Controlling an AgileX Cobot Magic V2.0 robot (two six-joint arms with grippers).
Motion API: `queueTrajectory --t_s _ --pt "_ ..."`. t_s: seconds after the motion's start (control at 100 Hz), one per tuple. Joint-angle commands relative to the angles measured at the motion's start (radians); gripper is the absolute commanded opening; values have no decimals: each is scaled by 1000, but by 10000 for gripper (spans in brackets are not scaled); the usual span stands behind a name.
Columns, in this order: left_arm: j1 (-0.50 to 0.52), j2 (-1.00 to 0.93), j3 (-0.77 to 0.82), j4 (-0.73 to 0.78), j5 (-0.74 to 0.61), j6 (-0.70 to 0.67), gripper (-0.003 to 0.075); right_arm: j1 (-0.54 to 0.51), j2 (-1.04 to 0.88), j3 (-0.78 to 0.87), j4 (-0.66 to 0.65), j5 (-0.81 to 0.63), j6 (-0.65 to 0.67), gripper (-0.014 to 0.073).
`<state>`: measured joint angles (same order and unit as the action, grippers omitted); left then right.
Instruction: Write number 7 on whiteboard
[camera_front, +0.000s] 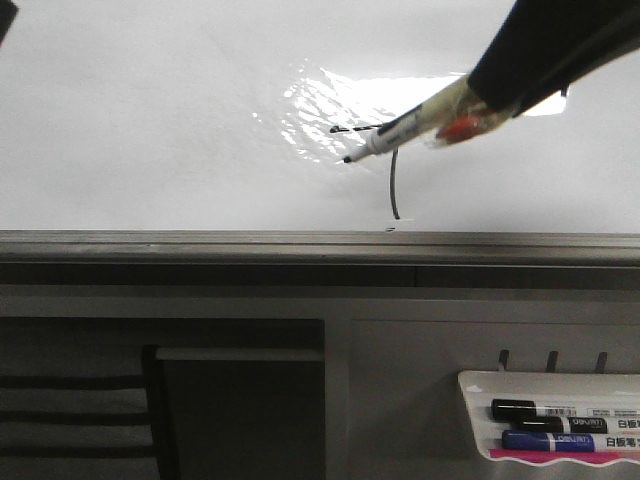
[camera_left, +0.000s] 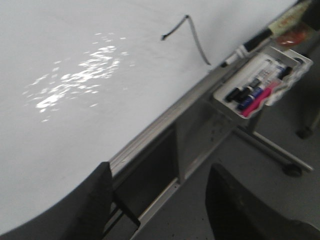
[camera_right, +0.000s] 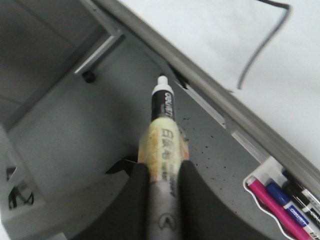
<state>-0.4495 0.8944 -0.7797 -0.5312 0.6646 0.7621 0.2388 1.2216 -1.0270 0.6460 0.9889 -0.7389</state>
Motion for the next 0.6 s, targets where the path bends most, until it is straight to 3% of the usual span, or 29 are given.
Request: queueTrajectory --t_s 0.0,0.28,0.59 --pt "-75 55 -76 -59 13 73 385 0 -50 -67 61 113 -148 -70" --pt "-338 325 -242 -59 0 180 385 0 -120 -95 58 213 -367 -70" --pt "-406 522 -429 -59 -1 193 385 0 -122 -95 24 220 -367 -70"
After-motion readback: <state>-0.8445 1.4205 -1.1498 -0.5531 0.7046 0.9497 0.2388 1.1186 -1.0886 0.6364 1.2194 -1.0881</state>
